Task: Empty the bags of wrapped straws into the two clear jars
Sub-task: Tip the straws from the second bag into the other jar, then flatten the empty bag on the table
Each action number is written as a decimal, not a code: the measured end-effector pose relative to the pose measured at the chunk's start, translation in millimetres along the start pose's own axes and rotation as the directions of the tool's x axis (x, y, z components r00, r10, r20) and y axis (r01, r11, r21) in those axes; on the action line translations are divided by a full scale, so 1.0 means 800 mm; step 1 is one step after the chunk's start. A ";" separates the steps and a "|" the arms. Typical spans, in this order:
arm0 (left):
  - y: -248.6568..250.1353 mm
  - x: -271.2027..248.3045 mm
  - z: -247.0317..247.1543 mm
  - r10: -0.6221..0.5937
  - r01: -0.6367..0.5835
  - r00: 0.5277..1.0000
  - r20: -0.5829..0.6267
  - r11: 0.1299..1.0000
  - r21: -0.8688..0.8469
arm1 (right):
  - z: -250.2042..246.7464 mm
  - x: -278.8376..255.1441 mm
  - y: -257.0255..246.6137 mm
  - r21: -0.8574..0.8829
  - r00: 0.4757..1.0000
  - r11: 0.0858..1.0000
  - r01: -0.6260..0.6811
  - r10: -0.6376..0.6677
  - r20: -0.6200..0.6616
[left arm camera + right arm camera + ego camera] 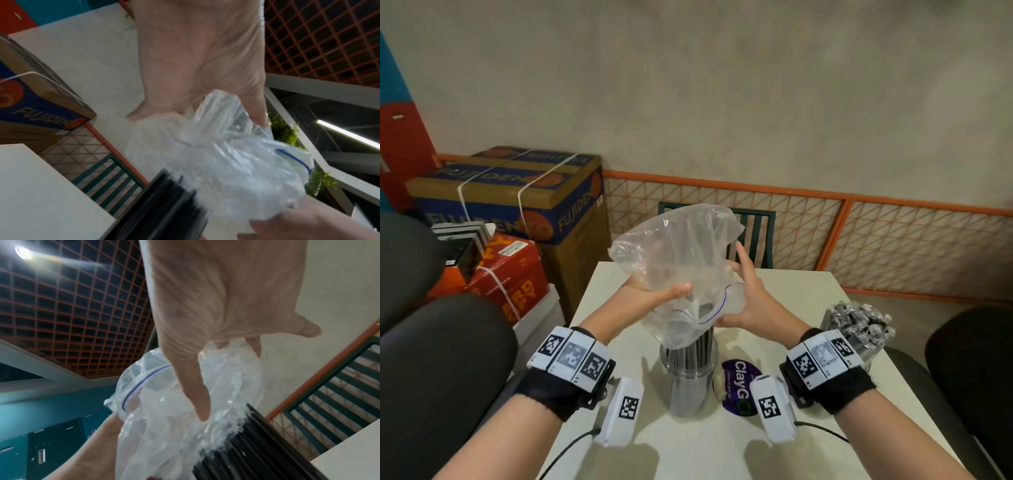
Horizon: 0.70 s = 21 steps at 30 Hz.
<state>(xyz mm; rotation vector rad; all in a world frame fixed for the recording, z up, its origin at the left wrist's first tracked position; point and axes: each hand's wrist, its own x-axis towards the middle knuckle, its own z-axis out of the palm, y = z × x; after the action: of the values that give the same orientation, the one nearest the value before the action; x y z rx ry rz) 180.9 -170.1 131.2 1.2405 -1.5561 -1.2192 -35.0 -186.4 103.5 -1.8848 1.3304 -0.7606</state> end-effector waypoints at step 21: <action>0.063 -0.087 0.104 0.316 -0.270 0.938 -0.144 0.925 0.267 | -0.133 -0.251 -0.074 -0.403 0.951 0.907 0.122 -0.223 -0.214</action>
<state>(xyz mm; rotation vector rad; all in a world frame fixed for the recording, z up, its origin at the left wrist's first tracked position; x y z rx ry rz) 105.5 -81.8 160.6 1.1807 -1.7153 -0.7157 -147.3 -3.6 199.8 -2.3036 1.5774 -0.9086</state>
